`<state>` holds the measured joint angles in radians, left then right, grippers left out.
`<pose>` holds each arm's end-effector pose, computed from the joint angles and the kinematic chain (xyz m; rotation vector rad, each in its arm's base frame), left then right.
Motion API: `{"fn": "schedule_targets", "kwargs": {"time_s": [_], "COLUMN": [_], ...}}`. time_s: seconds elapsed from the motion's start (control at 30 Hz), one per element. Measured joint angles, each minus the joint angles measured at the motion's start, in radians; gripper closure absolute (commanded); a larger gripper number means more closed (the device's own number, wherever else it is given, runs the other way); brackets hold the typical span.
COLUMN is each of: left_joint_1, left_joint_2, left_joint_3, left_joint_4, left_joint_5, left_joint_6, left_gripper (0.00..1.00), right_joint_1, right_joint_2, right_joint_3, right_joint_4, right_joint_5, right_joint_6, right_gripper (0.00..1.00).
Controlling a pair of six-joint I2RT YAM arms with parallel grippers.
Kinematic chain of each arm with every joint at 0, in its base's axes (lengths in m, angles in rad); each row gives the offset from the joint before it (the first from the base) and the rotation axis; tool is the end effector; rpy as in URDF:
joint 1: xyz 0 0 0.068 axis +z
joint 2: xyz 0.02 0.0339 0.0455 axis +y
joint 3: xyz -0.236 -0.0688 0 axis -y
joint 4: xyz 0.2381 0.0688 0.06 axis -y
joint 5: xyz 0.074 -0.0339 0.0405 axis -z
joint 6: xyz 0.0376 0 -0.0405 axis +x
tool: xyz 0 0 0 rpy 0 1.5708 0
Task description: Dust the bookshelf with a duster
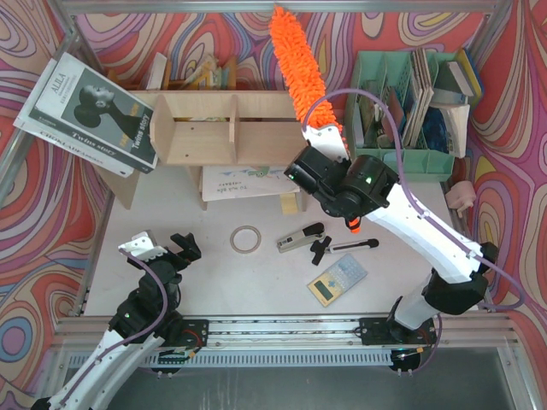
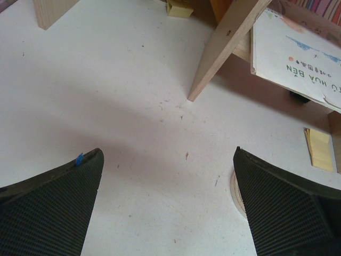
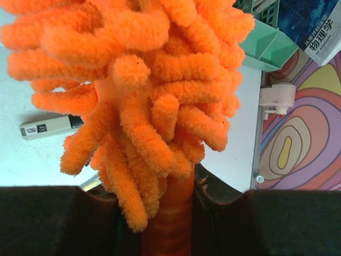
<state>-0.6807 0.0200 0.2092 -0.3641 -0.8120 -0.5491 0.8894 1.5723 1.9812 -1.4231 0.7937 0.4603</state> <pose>0.0987 -0.0449 0.2046 -0.4689 1.6291 -0.2117 0.1896 0.1913 0.4140 -0.2122 2.2183 -0.3290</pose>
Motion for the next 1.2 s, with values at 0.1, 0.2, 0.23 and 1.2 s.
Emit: {"fn": "schedule_targets", "kwargs": {"time_s": [0.1, 0.2, 0.23, 1.2], "left_joint_1": [0.000, 0.000, 0.000, 0.000], "left_joint_2": [0.000, 0.000, 0.000, 0.119], "left_joint_3": [0.000, 0.000, 0.000, 0.102], "left_joint_4": [0.000, 0.000, 0.000, -0.027], "left_joint_5": [0.000, 0.000, 0.000, -0.034], "left_joint_6": [0.000, 0.000, 0.000, -0.112], "left_gripper": [0.02, 0.02, 0.02, 0.02], "right_joint_1": [-0.009, -0.026, -0.032, -0.183], "right_joint_2": [-0.018, -0.033, -0.038, -0.370], "right_joint_3": [-0.056, -0.106, -0.121, -0.314], "right_joint_4": [0.000, -0.002, -0.002, 0.406], "right_joint_5": [-0.006, -0.017, -0.018, -0.137], "right_joint_6": [0.000, 0.000, 0.001, -0.239], "right_gripper": [1.00, 1.00, 1.00, 1.00]}}
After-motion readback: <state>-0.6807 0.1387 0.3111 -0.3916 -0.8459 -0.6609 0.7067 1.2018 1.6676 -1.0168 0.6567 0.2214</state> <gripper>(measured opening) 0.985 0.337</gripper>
